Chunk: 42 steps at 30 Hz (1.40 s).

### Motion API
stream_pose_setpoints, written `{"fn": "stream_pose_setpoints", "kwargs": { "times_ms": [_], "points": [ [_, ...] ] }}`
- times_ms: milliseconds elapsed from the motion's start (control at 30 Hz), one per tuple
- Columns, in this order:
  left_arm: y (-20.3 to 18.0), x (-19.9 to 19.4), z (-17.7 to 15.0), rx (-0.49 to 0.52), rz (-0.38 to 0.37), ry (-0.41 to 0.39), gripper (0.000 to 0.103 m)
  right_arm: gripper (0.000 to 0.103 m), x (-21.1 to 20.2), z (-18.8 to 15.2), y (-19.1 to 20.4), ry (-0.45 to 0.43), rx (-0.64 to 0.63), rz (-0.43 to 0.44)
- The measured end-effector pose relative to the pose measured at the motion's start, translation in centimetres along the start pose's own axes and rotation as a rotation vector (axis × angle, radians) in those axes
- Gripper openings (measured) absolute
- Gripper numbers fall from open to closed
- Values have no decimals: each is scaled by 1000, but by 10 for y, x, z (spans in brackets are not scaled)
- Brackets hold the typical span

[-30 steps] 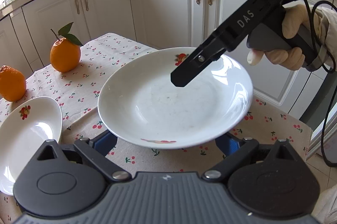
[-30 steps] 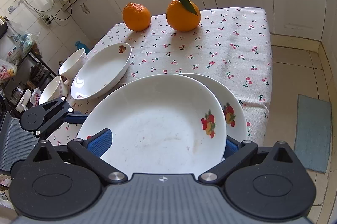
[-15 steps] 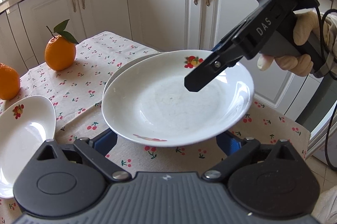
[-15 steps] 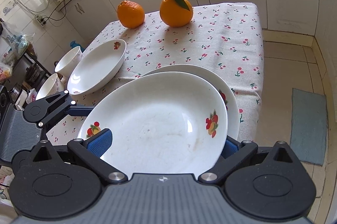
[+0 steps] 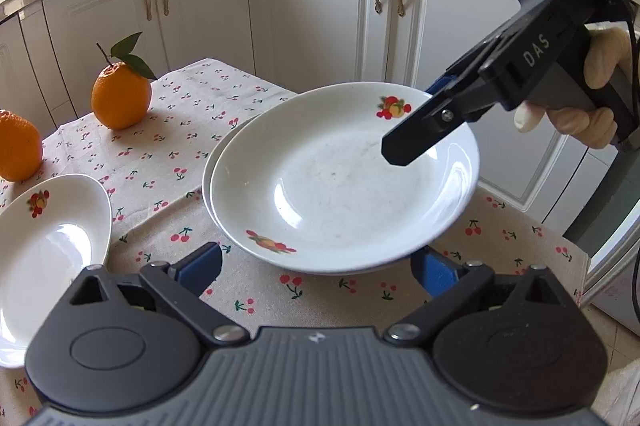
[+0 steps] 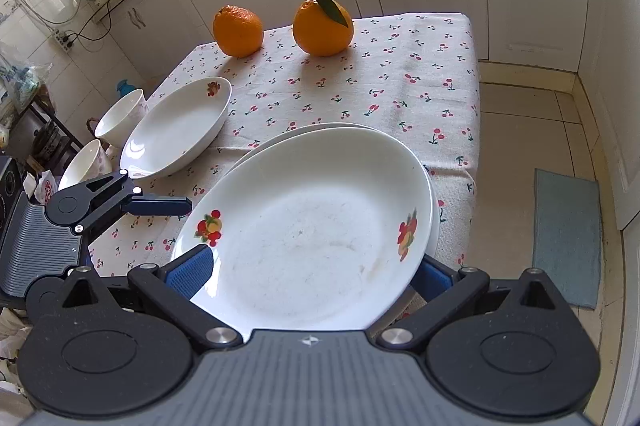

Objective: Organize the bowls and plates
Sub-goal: 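Lower the large plate onto the stained plate with both grippers, then open both grippers and pull them back from the stacked plates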

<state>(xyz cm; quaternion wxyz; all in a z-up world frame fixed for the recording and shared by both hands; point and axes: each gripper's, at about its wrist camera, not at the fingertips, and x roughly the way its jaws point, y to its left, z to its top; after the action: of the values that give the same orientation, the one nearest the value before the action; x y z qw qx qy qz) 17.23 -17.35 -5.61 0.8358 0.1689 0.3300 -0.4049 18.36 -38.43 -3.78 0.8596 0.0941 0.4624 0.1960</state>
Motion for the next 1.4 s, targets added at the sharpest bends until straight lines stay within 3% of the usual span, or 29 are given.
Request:
{"fn": "stream_pose_setpoints", "kwargs": {
  "times_ms": [800, 1067, 1233, 1400],
  "points": [
    [-4, -39, -25, -48, 35, -35, 100, 103, 4, -15, 27, 65, -76, -197],
    [1, -49, -35, -84, 68, -30, 101, 103, -7, -30, 52, 22, -176, -293],
    [10, -57, -44, -143, 140, -33, 101, 103, -11, -40, 73, -33, -212, -316],
    [27, -60, -52, -214, 315, -14, 101, 103, -5, -44, 94, -54, -279, -326]
  ]
}}
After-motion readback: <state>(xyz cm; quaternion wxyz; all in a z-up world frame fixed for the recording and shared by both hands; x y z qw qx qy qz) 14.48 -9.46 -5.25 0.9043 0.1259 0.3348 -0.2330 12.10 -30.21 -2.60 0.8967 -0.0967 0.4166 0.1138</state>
